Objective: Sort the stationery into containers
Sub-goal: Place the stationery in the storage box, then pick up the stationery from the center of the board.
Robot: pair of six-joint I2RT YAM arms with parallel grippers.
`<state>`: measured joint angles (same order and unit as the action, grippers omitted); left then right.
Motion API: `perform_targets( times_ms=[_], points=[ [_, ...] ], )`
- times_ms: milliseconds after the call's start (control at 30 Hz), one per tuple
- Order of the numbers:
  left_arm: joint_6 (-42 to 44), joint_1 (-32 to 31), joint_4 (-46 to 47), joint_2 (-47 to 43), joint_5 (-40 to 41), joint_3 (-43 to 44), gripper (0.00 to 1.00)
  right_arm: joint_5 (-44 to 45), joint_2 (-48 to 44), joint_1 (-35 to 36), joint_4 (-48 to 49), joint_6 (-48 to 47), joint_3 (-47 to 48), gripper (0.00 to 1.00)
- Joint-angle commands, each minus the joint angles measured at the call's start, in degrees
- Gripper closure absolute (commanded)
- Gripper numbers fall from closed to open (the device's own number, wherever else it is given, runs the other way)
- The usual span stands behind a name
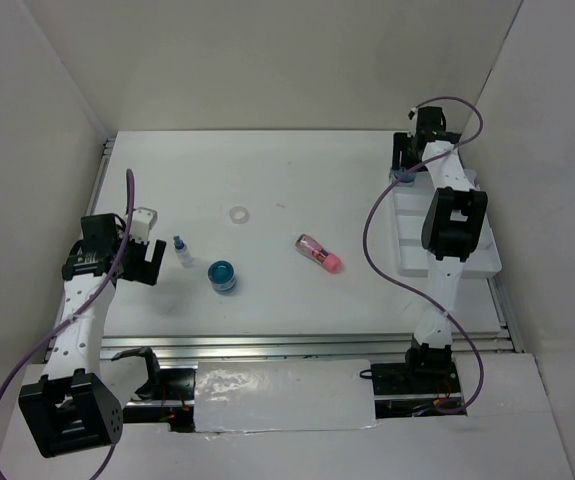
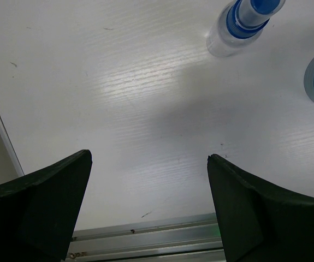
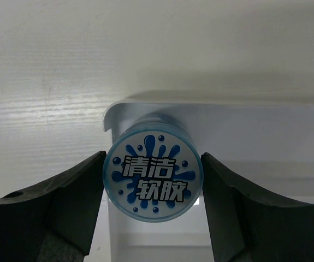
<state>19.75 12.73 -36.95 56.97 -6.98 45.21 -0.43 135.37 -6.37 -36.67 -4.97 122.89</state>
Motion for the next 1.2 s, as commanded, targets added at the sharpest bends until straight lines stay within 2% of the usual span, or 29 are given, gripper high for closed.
perform_targets(
  times_ms=[0, 100, 133, 167, 300, 500, 667, 833, 967, 1167],
  points=[
    [1.2, 0.4, 0.3, -0.4, -1.9, 1.3, 0.01, 0.3, 0.4, -0.2, 1.5, 0.3, 3.0, 0.57],
    [1.9, 0.4, -0.1, -0.6, -2.4, 1.4, 0.01, 0.3, 0.8, -0.3, 1.3, 0.8, 2.9, 0.39],
    [2.1, 0.4, -0.2, -0.7, -2.9, 1.4, 0.01, 0.3, 0.6, -0.3, 1.2, 0.8, 2.8, 0.27],
    [2.7, 0.3, -0.3, -0.9, -3.3, 1.5, 0.01, 1.5, 0.2, -0.4, 1.1, 1.1, 2.7, 0.22],
    [4.3, 0.3, -2.0, -3.0, -5.9, 2.4, 0.01, 0.7, -2.6, -0.5, 1.3, 1.9, 0.2, 0.12],
    [6.9, 0.5, -5.1, -6.7, -12.7, 5.8, 0.01, -4.6, -10.8, -0.3, 0.5, 3.1, -2.8, 0.09],
    [14.2, 0.0, -10.9, -8.5, -19.1, 10.2, 0.01, -11.3, -19.6, -0.4, -1.6, 3.8, -6.8, 0.09],
    [22.4, -2.9, -17.4, -6.1, -22.1, 11.9, 0.02, -18.5, -30.8, 0.0, -0.9, 4.4, -19.5, 0.1],
    [23.4, -8.9, -17.3, -3.6, -19.8, 12.4, 0.02, -22.8, -36.4, 0.2, -0.9, 4.7, -30.0, 0.11],
    [21.9, -21.4, -16.8, 4.1, -15.8, 16.2, 0.02, -26.6, -40.7, 0.6, -1.6, 4.4, -37.6, 0.12]
  ],
)
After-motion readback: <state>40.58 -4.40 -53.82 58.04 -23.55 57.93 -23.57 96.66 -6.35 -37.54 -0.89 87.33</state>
